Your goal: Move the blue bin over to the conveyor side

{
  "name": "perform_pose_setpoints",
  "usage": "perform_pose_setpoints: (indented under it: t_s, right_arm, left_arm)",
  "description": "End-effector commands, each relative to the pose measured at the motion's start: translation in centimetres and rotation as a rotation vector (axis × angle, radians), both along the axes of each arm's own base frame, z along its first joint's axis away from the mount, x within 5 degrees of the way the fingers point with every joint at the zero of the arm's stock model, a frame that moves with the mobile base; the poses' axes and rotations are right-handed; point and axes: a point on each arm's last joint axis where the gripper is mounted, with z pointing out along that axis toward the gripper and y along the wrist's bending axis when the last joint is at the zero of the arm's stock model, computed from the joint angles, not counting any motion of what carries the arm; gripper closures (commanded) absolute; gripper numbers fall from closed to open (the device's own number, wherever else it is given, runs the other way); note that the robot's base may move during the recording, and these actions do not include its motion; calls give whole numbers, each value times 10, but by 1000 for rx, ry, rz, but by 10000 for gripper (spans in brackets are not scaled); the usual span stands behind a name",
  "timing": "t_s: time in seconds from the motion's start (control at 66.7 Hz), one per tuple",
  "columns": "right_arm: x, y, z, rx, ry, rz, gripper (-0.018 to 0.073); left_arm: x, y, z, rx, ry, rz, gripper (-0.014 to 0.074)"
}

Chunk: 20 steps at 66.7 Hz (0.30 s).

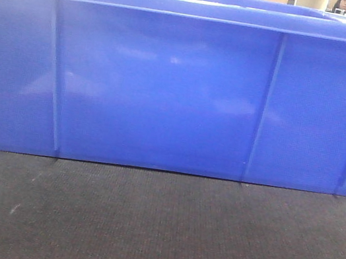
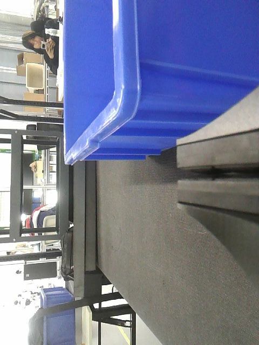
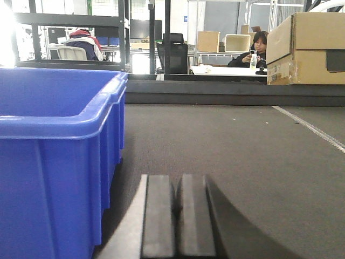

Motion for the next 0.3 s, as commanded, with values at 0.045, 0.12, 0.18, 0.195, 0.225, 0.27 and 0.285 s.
perform_pose_setpoints:
  t_s: [0.045,0.12,0.18,0.195,0.225,0.27,0.285]
  right_arm:
    - [0,0,2,-9,-19,-1,648]
    - [0,0,2,-9,-19,-1,648]
    - [0,0,2,-9,-19,-1,648]
    - [0,0,2,-9,-19,-1,648]
    - [0,0,2,-9,-19,-1,648]
    - [0,0,2,-9,-19,-1,648]
    - [0,0,2,-9,-19,-1,648]
  left_arm:
    - [-1,0,2,-3,-25,-4,594]
    - [-1,0,2,-3,-25,-4,594]
    - [-1,0,2,-3,-25,-4,594]
    - [-1,0,2,-3,-25,-4,594]
    - [-1,0,2,-3,-25,-4,594]
    - [-1,0,2,-3,-25,-4,594]
    - [-1,0,2,-3,-25,-4,594]
